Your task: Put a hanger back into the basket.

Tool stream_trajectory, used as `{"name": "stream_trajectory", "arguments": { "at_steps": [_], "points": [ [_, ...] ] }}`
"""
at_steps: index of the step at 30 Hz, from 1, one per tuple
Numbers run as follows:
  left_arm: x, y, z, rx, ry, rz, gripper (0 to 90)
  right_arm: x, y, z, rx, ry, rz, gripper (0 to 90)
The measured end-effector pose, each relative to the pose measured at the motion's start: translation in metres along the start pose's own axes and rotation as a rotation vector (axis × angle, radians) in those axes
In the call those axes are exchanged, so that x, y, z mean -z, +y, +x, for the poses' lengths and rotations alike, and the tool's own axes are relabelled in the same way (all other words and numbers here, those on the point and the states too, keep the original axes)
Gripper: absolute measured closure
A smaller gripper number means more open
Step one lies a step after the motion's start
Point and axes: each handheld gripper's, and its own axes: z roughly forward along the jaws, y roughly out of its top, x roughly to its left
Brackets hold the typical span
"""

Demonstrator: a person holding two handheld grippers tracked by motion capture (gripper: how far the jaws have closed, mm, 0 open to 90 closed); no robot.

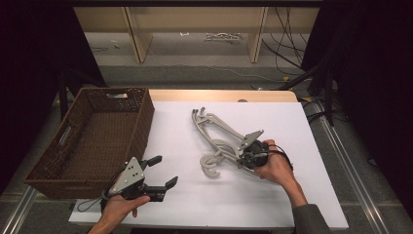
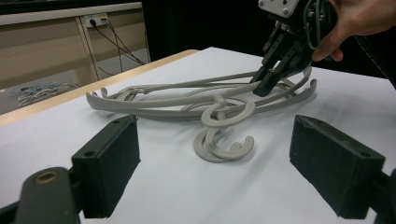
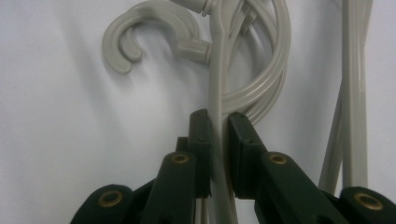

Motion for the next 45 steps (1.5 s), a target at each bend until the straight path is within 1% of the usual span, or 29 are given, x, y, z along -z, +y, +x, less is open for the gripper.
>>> {"name": "stream_trajectory", "arguments": {
  "at_steps": [1, 3, 5, 6, 7, 9, 12, 14, 15, 16, 18, 20, 21, 22, 24, 25, 26, 29, 31, 33, 34, 35, 36, 37, 38, 40, 44, 45],
  "points": [
    [0.0, 0.0, 0.0, 0.002, -0.001, 0.001, 16.0, 0.002, 0.001, 0.0, 0.008, 0.003, 0.003, 81.6],
    [0.0, 0.0, 0.0, 0.004, -0.001, -0.001, 16.0, 0.005, 0.004, 0.001, 0.037, -0.011, 0.0, 81.7],
    [0.0, 0.0, 0.001, 0.001, 0.002, -0.002, 16.0, 0.009, 0.005, 0.001, 0.044, -0.034, -0.005, 81.9],
    [0.0, 0.0, 0.001, 0.002, 0.001, -0.002, 16.0, 0.01, 0.005, 0.001, 0.048, -0.026, -0.007, 81.9],
    [0.001, 0.0, 0.001, 0.003, 0.002, -0.001, 16.0, 0.012, 0.006, 0.002, 0.049, -0.037, -0.007, 81.9],
    [0.001, 0.0, 0.001, 0.001, 0.003, -0.004, 16.0, 0.016, 0.007, 0.002, 0.065, -0.045, -0.013, 82.0],
    [0.001, 0.0, 0.001, -0.001, 0.004, 0.0, 16.0, 0.021, 0.008, 0.003, 0.089, -0.047, -0.026, 82.0],
    [0.001, 0.001, 0.001, -0.002, 0.006, -0.004, 16.0, 0.025, 0.01, 0.005, 0.092, -0.043, -0.036, 82.1],
    [0.001, 0.001, 0.001, -0.004, 0.007, -0.003, 16.1, 0.027, 0.011, 0.006, 0.106, -0.05, -0.043, 82.1],
    [0.001, 0.001, 0.001, -0.007, 0.008, -0.001, 16.1, 0.028, 0.012, 0.007, 0.106, -0.047, -0.044, 82.1],
    [0.001, 0.001, 0.002, -0.01, 0.011, 0.002, 16.1, 0.03, 0.014, 0.01, 0.129, -0.045, -0.046, 82.1],
    [0.001, 0.001, 0.002, -0.012, 0.012, -0.003, 16.3, 0.032, 0.016, 0.015, 0.144, -0.022, -0.051, 82.1],
    [0.001, 0.001, 0.002, -0.016, 0.014, -0.003, 16.3, 0.032, 0.017, 0.017, 0.156, -0.025, -0.052, 82.2],
    [0.001, 0.001, 0.002, -0.02, 0.017, 0.0, 16.4, 0.033, 0.018, 0.02, 0.162, -0.015, -0.05, 82.2],
    [0.001, 0.001, 0.002, -0.024, 0.021, 0.002, 16.5, 0.034, 0.02, 0.025, 0.188, -0.005, -0.05, 82.2],
    [0.001, 0.001, 0.002, -0.026, 0.022, 0.003, 16.6, 0.034, 0.022, 0.028, 0.194, 0.014, -0.053, 82.2],
    [0.0, 0.0, 0.002, -0.036, 0.02, 0.0, 16.7, 0.034, 0.022, 0.03, 0.199, 0.019, -0.054, 82.2],
    [-0.001, 0.0, 0.002, -0.063, 0.038, 0.031, 17.5, 0.035, 0.024, 0.035, 0.216, 0.039, -0.06, 82.2],
    [-0.003, 0.0, 0.004, -0.073, 0.04, 0.03, 17.8, 0.035, 0.025, 0.037, 0.228, 0.044, -0.063, 82.2],
    [-0.006, 0.0, 0.005, -0.103, 0.047, 0.048, 17.9, 0.036, 0.025, 0.039, 0.232, 0.057, -0.06, 82.3],
    [-0.008, 0.0, 0.006, -0.12, 0.045, 0.067, 17.9, 0.036, 0.025, 0.04, 0.231, 0.062, -0.06, 82.2],
    [-0.01, -0.001, 0.006, -0.126, 0.042, 0.073, 18.2, 0.037, 0.025, 0.041, 0.236, 0.063, -0.066, 82.2],
    [-0.012, -0.001, 0.007, -0.14, 0.047, 0.086, 19.0, 0.037, 0.025, 0.042, 0.237, 0.068, -0.066, 82.3],
    [-0.014, -0.001, 0.008, -0.15, 0.051, 0.087, 19.4, 0.037, 0.026, 0.043, 0.24, 0.072, -0.066, 82.2],
    [-0.017, 0.0, 0.009, -0.172, 0.053, 0.105, 19.5, 0.037, 0.026, 0.044, 0.245, 0.075, -0.067, 82.2],
    [-0.024, 0.0, 0.01, -0.181, 0.046, 0.108, 19.4, 0.036, 0.028, 0.046, 0.248, 0.088, -0.071, 82.3],
    [-0.039, -0.001, 0.012, -0.206, 0.024, 0.153, 19.6, 0.034, 0.031, 0.051, 0.265, 0.108, -0.079, 82.3],
    [-0.041, -0.001, 0.012, -0.215, 0.016, 0.157, 19.8, 0.034, 0.031, 0.052, 0.27, 0.118, -0.085, 82.3]
  ]
}}
